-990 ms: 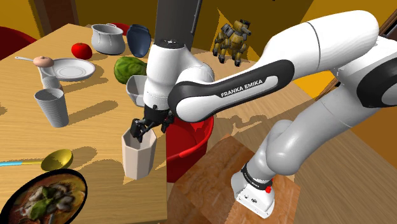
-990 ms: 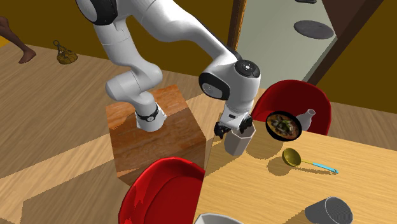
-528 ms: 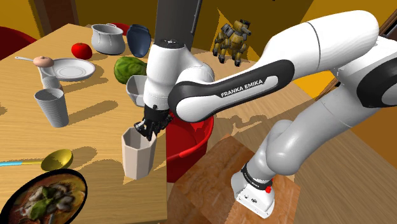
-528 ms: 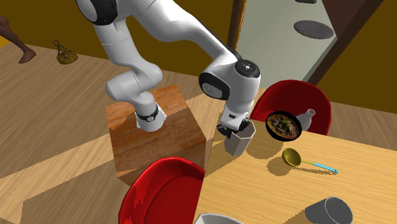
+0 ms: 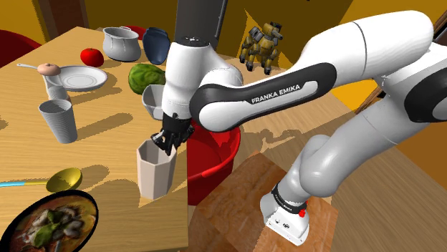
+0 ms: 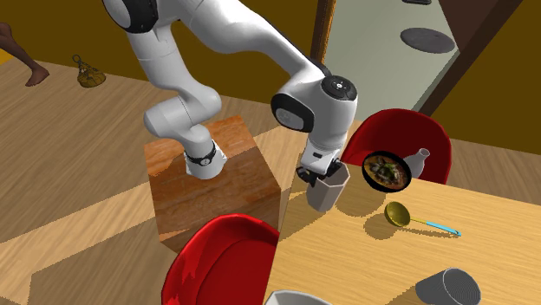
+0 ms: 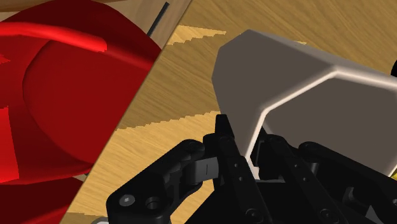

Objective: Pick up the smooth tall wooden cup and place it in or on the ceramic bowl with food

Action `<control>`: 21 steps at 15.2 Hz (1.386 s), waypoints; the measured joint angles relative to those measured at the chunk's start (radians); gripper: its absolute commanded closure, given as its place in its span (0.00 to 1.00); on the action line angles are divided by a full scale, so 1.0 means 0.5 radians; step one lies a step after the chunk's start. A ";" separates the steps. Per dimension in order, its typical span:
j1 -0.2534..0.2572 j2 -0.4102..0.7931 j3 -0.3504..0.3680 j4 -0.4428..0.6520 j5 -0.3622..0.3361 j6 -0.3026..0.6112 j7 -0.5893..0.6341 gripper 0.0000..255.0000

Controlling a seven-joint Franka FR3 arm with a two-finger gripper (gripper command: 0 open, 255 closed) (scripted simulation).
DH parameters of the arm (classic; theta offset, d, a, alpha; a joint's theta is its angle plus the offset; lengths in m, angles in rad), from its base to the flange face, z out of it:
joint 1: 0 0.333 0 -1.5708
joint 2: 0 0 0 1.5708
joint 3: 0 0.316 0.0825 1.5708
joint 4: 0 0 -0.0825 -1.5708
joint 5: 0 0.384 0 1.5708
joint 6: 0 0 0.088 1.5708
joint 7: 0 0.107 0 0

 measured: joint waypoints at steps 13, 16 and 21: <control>0.006 -0.149 -0.056 0.239 0.038 -0.379 -0.045 1.00; 0.006 -0.162 -0.062 0.295 0.039 -0.447 -0.045 1.00; 0.005 -0.189 -0.077 0.415 0.040 -0.593 -0.047 1.00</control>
